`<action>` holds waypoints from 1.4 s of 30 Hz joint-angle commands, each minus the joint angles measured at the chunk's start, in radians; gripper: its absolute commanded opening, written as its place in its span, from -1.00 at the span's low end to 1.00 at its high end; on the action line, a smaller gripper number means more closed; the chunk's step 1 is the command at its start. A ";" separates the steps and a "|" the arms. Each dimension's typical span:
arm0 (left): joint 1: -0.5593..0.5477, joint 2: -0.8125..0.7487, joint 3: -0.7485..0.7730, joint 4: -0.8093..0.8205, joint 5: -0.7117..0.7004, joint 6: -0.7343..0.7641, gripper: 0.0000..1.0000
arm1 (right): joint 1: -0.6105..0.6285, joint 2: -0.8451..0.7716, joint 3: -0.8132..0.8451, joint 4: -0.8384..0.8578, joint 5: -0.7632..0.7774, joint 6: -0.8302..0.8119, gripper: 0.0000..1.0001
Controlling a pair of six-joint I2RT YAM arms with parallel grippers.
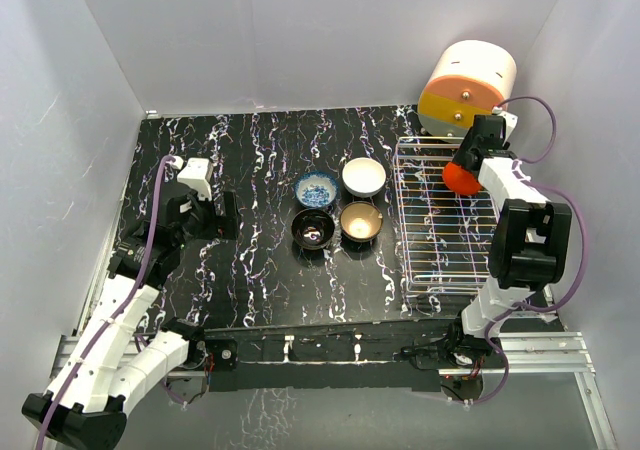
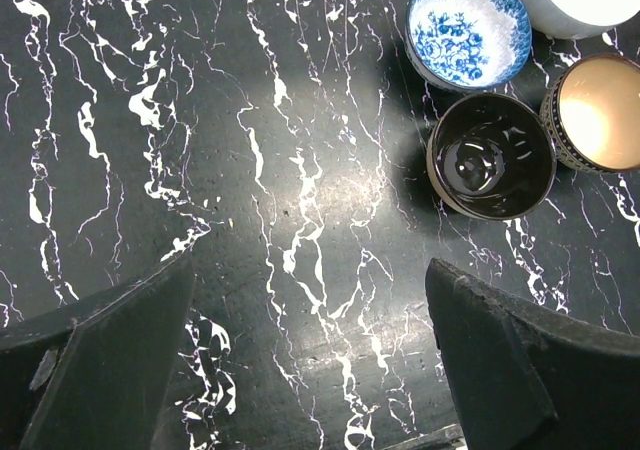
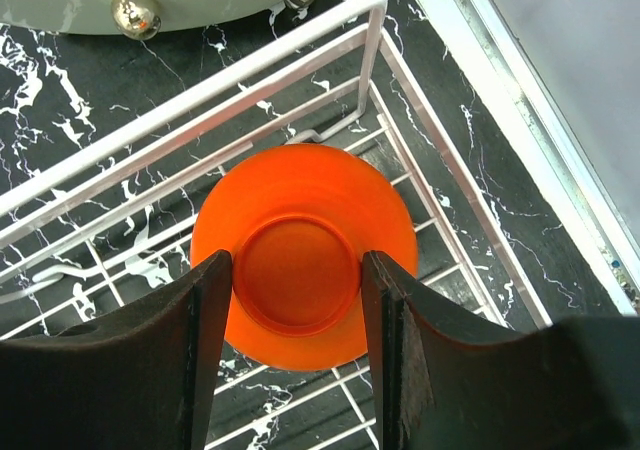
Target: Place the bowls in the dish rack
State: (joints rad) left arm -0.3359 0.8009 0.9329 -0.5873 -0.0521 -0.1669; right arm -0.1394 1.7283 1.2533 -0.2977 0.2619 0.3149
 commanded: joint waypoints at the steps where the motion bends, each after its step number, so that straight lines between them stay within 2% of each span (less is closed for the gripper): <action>1: -0.003 -0.003 0.011 0.028 -0.003 0.010 0.94 | -0.005 0.011 0.050 0.084 0.019 -0.007 -0.15; 10: -0.003 0.008 -0.004 0.051 -0.005 0.010 0.94 | -0.008 0.054 0.061 0.081 0.085 -0.007 -0.11; 13: -0.003 0.008 -0.010 0.057 -0.004 0.008 0.94 | -0.010 0.041 0.053 0.086 0.085 -0.006 -0.03; 15: -0.003 0.011 -0.012 0.058 -0.004 0.009 0.94 | -0.012 0.030 0.052 0.095 0.064 -0.009 0.12; 18: -0.003 0.014 -0.009 0.058 -0.002 0.008 0.94 | -0.011 0.009 0.052 0.101 0.033 -0.007 0.46; 20: -0.003 0.014 -0.006 0.058 0.000 0.006 0.94 | -0.011 -0.022 0.052 0.100 0.006 -0.004 0.59; 22: -0.002 0.011 -0.005 0.059 0.001 0.003 0.94 | -0.011 -0.047 0.046 0.097 -0.032 -0.001 0.93; 23: -0.002 0.011 -0.004 0.060 0.000 0.001 0.94 | -0.010 -0.059 0.041 0.097 -0.055 -0.004 0.97; 30: -0.003 0.001 0.002 0.048 -0.001 -0.004 0.94 | 0.041 -0.214 -0.035 0.055 -0.117 -0.023 0.97; 35: -0.002 -0.009 0.025 0.037 0.008 -0.032 0.94 | 0.254 -0.350 -0.094 -0.015 -0.080 -0.056 0.97; 42: -0.002 -0.035 0.049 0.014 0.017 -0.061 0.94 | 0.499 -0.463 -0.156 -0.084 -0.151 -0.031 0.87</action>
State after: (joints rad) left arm -0.3359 0.7929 0.9306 -0.5541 -0.0444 -0.2043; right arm 0.2737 1.3117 1.1194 -0.3336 0.1421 0.2855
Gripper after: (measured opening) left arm 0.970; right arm 0.951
